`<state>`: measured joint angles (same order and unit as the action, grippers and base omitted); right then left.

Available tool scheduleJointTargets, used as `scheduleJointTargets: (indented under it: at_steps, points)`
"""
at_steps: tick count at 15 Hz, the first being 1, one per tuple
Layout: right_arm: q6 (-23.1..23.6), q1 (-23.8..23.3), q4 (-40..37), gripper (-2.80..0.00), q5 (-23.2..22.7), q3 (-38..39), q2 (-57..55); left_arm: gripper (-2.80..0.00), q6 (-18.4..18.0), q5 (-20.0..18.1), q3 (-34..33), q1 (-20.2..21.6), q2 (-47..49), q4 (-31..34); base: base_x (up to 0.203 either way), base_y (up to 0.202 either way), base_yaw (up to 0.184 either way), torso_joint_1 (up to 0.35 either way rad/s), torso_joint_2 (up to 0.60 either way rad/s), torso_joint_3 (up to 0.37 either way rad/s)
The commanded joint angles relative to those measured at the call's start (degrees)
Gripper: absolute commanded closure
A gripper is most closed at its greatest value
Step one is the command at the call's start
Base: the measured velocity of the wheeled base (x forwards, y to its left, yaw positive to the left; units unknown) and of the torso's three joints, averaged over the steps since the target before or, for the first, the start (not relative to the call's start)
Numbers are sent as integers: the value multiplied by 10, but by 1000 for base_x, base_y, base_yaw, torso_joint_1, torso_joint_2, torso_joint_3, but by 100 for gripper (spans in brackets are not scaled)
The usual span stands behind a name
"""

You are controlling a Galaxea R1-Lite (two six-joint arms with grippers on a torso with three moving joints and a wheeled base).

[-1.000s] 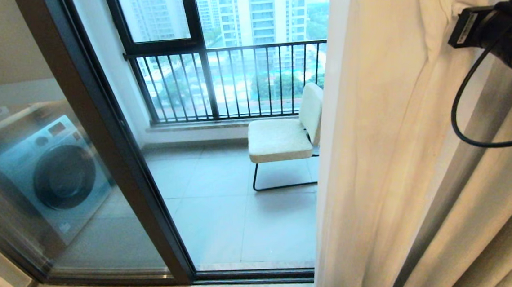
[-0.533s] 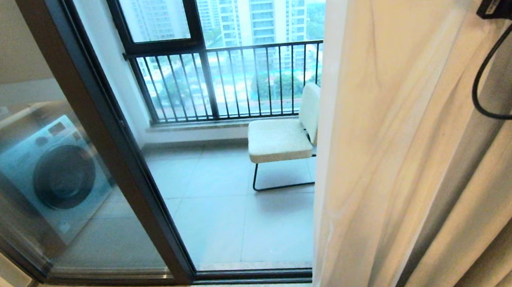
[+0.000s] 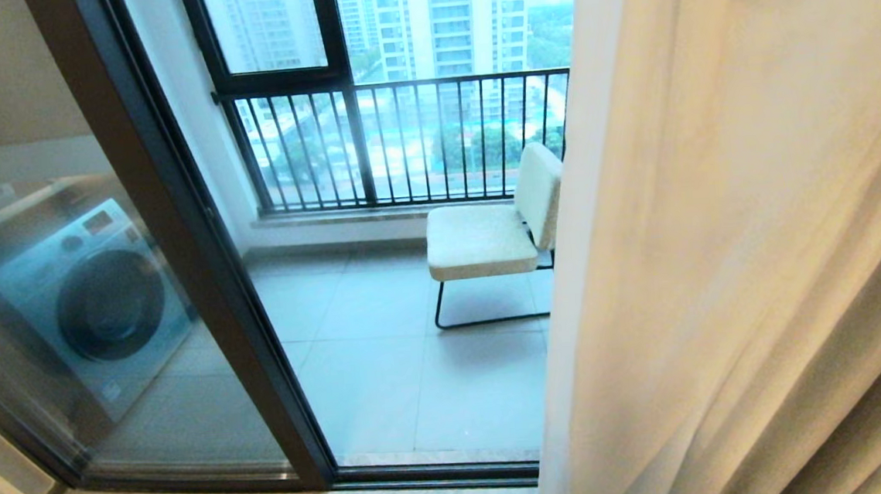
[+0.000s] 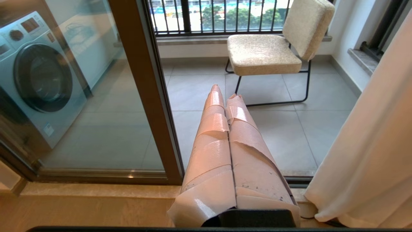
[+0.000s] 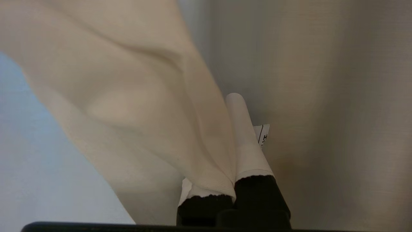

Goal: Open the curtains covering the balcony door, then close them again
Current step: Pull the inner curtains open on both sides

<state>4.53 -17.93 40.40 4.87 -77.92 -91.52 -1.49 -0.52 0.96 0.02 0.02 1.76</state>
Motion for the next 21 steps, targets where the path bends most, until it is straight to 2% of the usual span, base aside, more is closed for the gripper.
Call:
scheduleJointTargets:
  at_steps: [1,4,10,16,21]
  points:
    - [-6,-78,3,0,-6,-3,-10,0,0,0,0,0,0,0,0,0,0,0,0,0]
    - [-13,-170,5,0,-11,-17,-35,0,0,0,0,0,0,0,0,0,0,0,0,0]
    - [-19,-324,6,0,-11,-86,-121,0,0,0,0,0,0,0,0,0,0,0,0,0]
    - [-21,-405,11,0,-11,-145,-193,0,0,0,0,0,0,0,0,0,0,0,0,0]
    - [-18,-421,24,0,-11,-162,-225,0,0,0,0,0,0,0,0,0,0,0,0,0]
